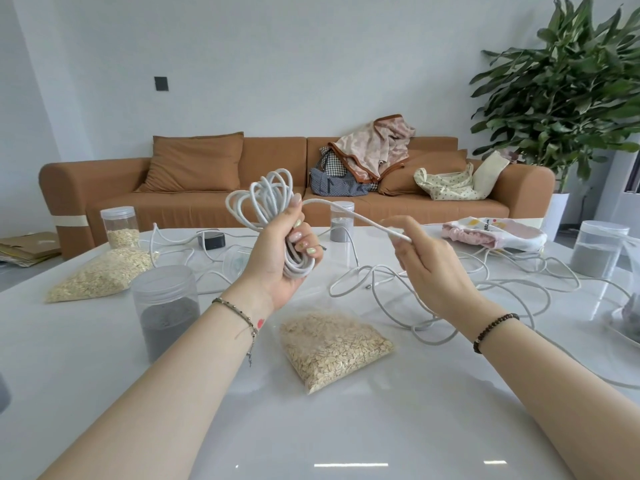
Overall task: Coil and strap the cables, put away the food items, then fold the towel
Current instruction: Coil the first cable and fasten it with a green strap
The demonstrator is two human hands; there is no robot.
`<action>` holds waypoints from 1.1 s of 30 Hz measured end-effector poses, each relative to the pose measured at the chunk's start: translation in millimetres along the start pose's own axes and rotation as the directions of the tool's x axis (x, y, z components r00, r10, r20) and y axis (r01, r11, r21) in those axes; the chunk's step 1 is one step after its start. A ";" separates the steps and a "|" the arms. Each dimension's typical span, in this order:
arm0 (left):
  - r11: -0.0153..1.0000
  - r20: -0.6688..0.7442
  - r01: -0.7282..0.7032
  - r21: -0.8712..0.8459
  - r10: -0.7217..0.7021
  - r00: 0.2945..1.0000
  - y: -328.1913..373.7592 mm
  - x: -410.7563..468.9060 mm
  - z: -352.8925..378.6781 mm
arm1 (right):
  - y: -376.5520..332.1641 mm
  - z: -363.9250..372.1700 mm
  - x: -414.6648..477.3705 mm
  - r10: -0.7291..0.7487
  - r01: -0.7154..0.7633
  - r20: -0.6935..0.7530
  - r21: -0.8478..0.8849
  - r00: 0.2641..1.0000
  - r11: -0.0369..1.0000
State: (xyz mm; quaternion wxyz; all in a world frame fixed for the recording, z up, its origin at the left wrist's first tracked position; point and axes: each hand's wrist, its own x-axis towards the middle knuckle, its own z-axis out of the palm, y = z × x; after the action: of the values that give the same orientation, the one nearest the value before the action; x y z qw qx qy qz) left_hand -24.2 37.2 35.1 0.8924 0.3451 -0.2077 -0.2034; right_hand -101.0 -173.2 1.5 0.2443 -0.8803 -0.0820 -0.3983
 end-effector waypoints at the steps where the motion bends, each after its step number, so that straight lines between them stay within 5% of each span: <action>1: 1.000 -0.001 0.010 0.023 -0.009 1.000 -1.9 -0.5 1.1 | -2.3 -0.7 0.2 -0.015 0.016 -0.023 0.007 1.000 1.000; 10: 0.976 -0.040 0.096 0.196 -0.090 0.995 -12.2 -1.9 1.6 | -15.8 5.1 -4.3 -0.083 0.087 -0.035 0.152 0.996 0.985; 16: 0.888 0.048 0.162 0.430 -0.201 0.978 -21.0 -7.5 2.8 | -20.5 10.6 2.8 0.240 -0.189 -0.026 0.539 0.970 0.821; 21: 0.732 0.138 0.244 0.636 -0.418 0.898 -25.9 -16.7 4.6 | -17.6 7.3 6.8 0.384 -0.320 -0.009 0.537 0.923 0.781; 25: 0.721 0.149 0.313 0.619 -0.499 0.854 -28.2 -19.0 6.7 | -15.3 9.3 8.3 0.494 -0.409 -0.006 0.551 0.870 0.728; 29: 0.802 0.198 0.343 0.490 -0.485 0.852 -20.9 -16.9 7.1 | -4.7 3.7 15.3 0.623 -0.477 0.042 0.684 0.781 0.552; 33: 0.821 0.225 0.346 0.455 -0.482 0.847 -18.1 -14.0 5.9 | 2.5 -9.8 20.2 0.644 -0.435 0.263 0.892 0.718 0.121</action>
State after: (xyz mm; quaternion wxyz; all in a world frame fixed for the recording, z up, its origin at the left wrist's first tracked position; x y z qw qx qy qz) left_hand -42.8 28.9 23.1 0.6887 0.5170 -0.3096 -0.4031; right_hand -93.1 -181.1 21.0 0.8221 -0.5106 0.0609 -0.2444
